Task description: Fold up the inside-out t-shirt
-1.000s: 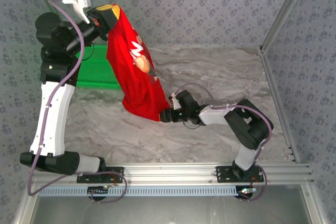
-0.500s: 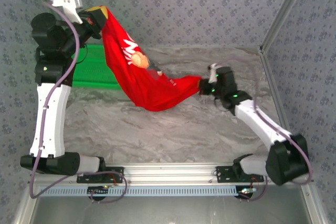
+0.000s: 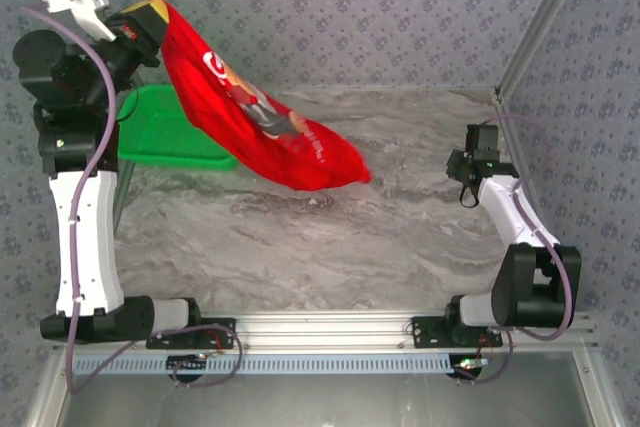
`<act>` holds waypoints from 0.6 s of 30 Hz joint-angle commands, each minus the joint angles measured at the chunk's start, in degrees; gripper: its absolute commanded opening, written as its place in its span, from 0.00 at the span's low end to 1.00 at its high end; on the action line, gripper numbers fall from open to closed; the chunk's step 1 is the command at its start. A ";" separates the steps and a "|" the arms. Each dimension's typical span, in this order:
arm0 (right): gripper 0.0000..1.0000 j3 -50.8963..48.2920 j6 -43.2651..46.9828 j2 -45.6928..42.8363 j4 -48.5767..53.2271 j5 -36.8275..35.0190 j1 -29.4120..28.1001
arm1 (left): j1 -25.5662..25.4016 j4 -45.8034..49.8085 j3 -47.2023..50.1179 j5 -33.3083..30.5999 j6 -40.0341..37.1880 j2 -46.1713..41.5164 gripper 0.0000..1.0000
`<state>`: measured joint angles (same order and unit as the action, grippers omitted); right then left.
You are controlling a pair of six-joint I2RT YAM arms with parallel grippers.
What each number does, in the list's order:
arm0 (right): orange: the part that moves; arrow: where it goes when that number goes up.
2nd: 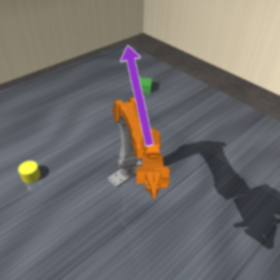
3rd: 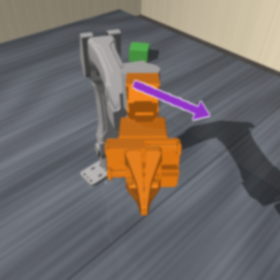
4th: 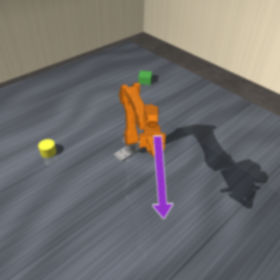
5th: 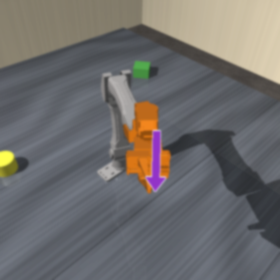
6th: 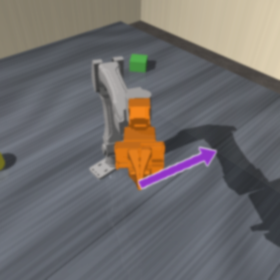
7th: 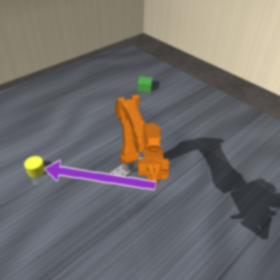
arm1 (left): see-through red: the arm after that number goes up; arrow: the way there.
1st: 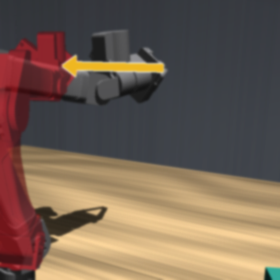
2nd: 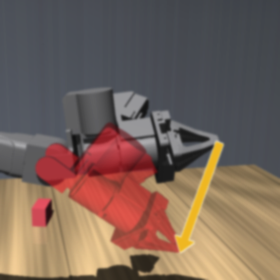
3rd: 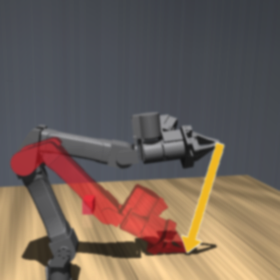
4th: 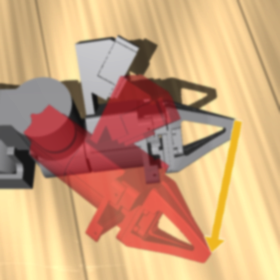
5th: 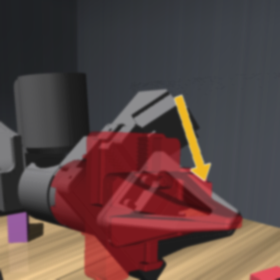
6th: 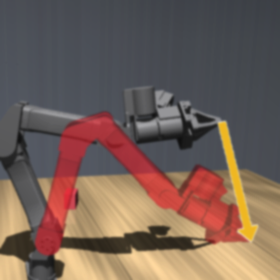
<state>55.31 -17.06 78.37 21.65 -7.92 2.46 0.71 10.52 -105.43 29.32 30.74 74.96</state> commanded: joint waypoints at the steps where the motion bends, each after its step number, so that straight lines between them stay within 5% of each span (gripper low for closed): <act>1: 0.39 -0.12 0.62 -0.62 -2.27 4.39 -3.27 | -3.20 -2.38 -1.75 2.14 -0.06 1.97 0.00; 6: 0.56 -4.65 2.52 0.12 -11.64 17.24 -17.92 | -5.80 -0.75 -3.16 2.17 -1.57 3.65 0.00; 11: 0.70 -3.90 3.84 6.21 -21.70 17.09 -34.52 | -6.44 0.10 -3.20 1.47 -2.31 3.77 0.00; 18: 0.78 1.07 -0.32 19.06 -37.41 23.13 -45.77 | -9.90 3.34 -7.53 0.49 -3.23 5.27 0.00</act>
<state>53.41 -15.33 94.80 -5.85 11.60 -40.93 -7.44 14.44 -108.66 30.20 29.17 80.25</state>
